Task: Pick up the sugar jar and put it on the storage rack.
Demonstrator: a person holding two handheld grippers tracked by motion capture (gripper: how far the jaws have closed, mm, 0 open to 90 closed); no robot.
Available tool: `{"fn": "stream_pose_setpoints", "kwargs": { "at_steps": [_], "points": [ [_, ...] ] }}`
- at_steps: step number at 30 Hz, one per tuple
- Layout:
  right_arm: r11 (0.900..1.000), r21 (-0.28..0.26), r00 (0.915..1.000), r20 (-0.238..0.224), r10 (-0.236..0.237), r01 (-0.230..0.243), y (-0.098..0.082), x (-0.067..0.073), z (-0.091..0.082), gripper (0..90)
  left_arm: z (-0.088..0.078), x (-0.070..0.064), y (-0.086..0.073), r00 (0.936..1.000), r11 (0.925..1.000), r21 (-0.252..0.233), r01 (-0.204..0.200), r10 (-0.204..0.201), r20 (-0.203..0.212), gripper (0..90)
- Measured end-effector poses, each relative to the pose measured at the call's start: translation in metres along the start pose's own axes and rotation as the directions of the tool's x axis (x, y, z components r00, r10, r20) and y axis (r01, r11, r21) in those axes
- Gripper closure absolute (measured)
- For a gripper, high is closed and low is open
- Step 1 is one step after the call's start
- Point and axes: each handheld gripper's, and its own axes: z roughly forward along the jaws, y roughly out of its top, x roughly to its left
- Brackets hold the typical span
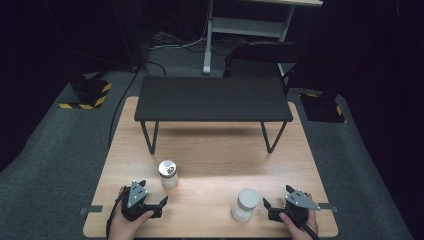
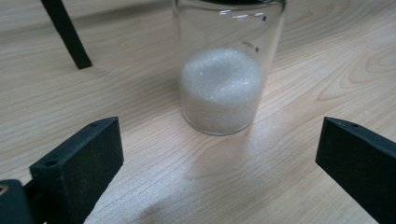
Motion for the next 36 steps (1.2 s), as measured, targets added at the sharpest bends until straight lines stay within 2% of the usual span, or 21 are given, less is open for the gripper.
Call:
{"fn": "stream_pose_setpoints", "kwargs": {
  "at_steps": [4,17,21,26,32,36],
  "points": [
    [1.000,-0.001,0.9999,-0.006,0.010,-0.010,-0.0003,-0.0021,0.0000,0.8,-0.0006,0.0003,-0.0012,1.0000,0.9999,-0.006,0.009,-0.009,-0.001,1.0],
    [1.000,0.001,1.0000,-0.003,0.002,-0.002,0.0002,-0.0007,0.0001,0.8,-0.0005,-0.0002,-0.0008,0.9999,0.9999,-0.003,0.017,-0.017,-0.003,0.9],
    [1.000,0.001,0.9997,-0.008,0.022,-0.022,0.0000,-0.0034,0.0001,0.8,-0.0005,0.0002,-0.0006,0.9998,0.9998,-0.003,0.021,-0.021,-0.005,0.9],
    [1.000,0.005,0.9997,-0.010,0.023,-0.023,0.0009,-0.0040,0.0008,0.8,-0.0013,-0.0006,-0.0021,0.9998,0.9997,-0.011,0.021,-0.021,-0.007,0.9],
    [0.999,0.008,0.9993,-0.009,0.036,-0.036,0.0014,-0.0048,0.0011,0.8,-0.0031,0.0012,-0.0054,0.9992,0.9987,-0.033,0.040,-0.040,-0.002,0.9],
    [0.999,0.005,0.9993,-0.010,0.036,-0.036,0.0009,-0.0052,0.0009,0.8,-0.0062,0.0021,-0.0070,0.9988,0.9966,-0.067,0.049,-0.049,0.001,0.8]
  ]
}}
